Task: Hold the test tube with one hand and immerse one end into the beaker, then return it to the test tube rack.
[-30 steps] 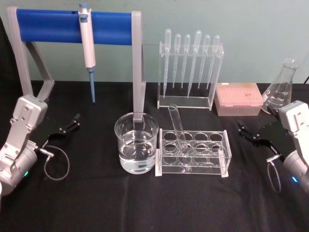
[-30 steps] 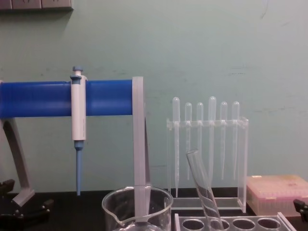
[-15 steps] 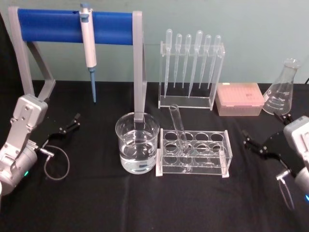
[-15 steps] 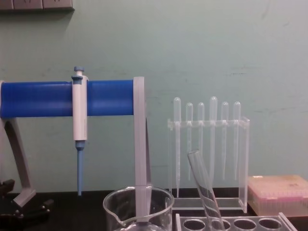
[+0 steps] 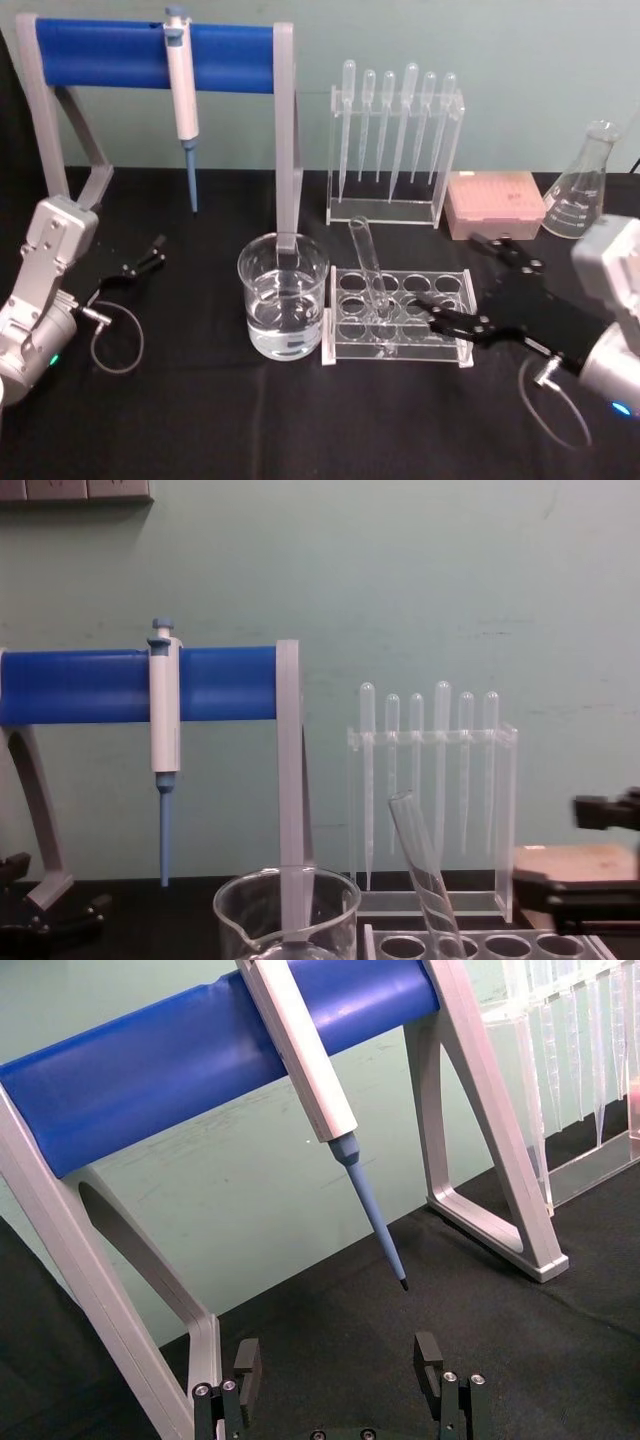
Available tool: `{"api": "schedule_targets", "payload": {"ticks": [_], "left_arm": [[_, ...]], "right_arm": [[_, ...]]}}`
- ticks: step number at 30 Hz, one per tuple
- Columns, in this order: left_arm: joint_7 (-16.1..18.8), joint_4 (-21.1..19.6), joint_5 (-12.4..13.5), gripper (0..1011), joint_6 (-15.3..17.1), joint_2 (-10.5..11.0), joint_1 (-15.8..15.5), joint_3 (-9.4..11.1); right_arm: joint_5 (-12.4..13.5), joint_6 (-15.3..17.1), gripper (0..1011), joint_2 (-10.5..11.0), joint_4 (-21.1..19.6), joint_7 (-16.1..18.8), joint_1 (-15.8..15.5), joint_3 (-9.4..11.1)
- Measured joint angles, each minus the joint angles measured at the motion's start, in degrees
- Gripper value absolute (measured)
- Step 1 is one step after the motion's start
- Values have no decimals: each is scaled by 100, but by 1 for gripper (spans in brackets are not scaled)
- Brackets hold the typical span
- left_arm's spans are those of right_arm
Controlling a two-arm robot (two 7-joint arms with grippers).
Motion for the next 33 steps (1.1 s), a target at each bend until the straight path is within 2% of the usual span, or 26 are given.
{"api": "schedule_targets", "payload": {"ticks": [3,4,7,10,17,24,31,33], "left_arm": [[0,0,0,1000,0,0,0,0],[0,0,0,1000,0,0,0,0],[0,0,0,1000,0,0,0,0],[0,0,0,1000,0,0,0,0],[0,0,0,1000,0,0,0,0],[0,0,0,1000,0,0,0,0],[0,0,0,1000,0,0,0,0],[0,0,0,1000,0,0,0,0]], "right_arm": [[82,230,1004,-105,96,314,292,-108],[108,399,1004,-190,183,487,507,-183],[141,680,1004,-333,343,716,813,-282],[227,1108,1004,-620,714,1006,1289,-397],[512,1736,1004,-1091,1330,1411,1903,-478],[657,1999,1004,-1232,1491,1571,2153,-621],[513,2009,1004,-1248,1537,1533,2230,-797],[469,1994,974,-1258,1552,1515,2232,-825]]}}
